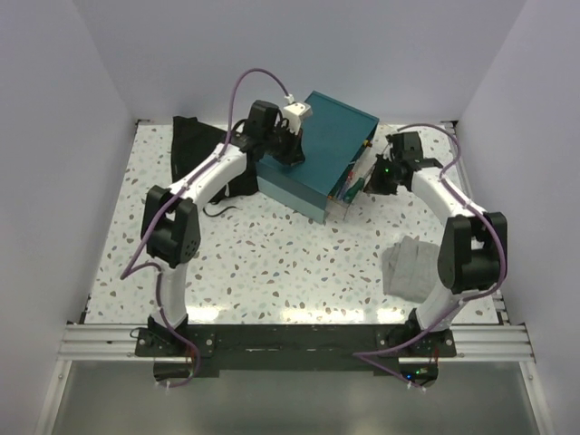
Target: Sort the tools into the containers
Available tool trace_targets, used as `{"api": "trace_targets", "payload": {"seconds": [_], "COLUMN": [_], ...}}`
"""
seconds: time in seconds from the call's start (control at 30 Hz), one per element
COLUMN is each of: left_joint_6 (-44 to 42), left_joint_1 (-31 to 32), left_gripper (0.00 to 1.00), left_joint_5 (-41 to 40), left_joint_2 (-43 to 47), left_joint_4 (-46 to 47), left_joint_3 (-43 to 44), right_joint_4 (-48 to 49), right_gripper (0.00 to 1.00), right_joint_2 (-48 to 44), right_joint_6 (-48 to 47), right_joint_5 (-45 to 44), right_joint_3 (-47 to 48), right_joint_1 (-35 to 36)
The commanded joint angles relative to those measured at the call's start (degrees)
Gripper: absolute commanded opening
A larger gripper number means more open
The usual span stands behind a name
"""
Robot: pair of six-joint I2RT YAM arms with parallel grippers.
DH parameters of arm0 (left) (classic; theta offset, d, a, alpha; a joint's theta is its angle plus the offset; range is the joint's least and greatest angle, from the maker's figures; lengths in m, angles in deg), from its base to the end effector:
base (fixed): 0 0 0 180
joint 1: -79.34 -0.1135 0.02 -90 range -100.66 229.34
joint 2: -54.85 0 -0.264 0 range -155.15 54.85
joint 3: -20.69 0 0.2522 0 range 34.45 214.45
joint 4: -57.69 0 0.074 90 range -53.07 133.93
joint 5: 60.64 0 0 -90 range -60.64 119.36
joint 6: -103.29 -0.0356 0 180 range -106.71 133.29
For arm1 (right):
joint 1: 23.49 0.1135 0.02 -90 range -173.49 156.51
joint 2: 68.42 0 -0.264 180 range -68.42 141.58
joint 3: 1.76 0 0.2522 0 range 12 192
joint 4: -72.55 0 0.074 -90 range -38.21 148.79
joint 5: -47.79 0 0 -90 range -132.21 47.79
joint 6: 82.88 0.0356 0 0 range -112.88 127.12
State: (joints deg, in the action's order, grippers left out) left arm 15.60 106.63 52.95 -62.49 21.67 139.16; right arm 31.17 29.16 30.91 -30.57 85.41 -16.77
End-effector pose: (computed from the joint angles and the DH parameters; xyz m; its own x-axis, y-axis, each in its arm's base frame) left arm 0.4208 -0.2331 0.2920 -0.5366 0.2353 -0.8104 0.6908 0.6740 -0.2618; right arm 0.3668 0.0505 0.2441 -0.8103 0.3024 -0.5020 0.0965 0.9138 0.3946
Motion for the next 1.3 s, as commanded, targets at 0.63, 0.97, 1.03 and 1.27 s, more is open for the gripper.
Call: {"api": "trace_targets", "payload": {"seconds": [0.63, 0.97, 1.03, 1.27], "left_joint_6": [0.68, 2.52, 6.55, 11.32], "left_joint_1": [2.68, -4.34, -7.76, -13.84], "left_gripper": [0.00, 0.00, 0.00, 0.71], "left_joint_5": [6.19, 0.94, -3.18, -14.97], "left_joint_2": [-2.11, 2.11, 1.33, 0.27], "left_joint_4": [1.34, 11.36, 12.07, 10.75], "left_joint_3": [5.93, 10.26, 9.99, 6.30], "right_joint_4": [6.79, 5.73, 5.91, 5.73], "right_gripper": [0.04, 0.05, 0.06, 0.57], "right_joint_2": [0.25, -8.45, -8.90, -5.48], "right_joint_6": [0.30, -5.78, -3.94, 13.45], "right_joint_5": [3.57, -2.14, -2.50, 2.68], "right_joint_3": [5.09, 1.92, 0.78, -5.37], "right_joint_1": [4.00, -0.21, -3.53, -17.78]}}
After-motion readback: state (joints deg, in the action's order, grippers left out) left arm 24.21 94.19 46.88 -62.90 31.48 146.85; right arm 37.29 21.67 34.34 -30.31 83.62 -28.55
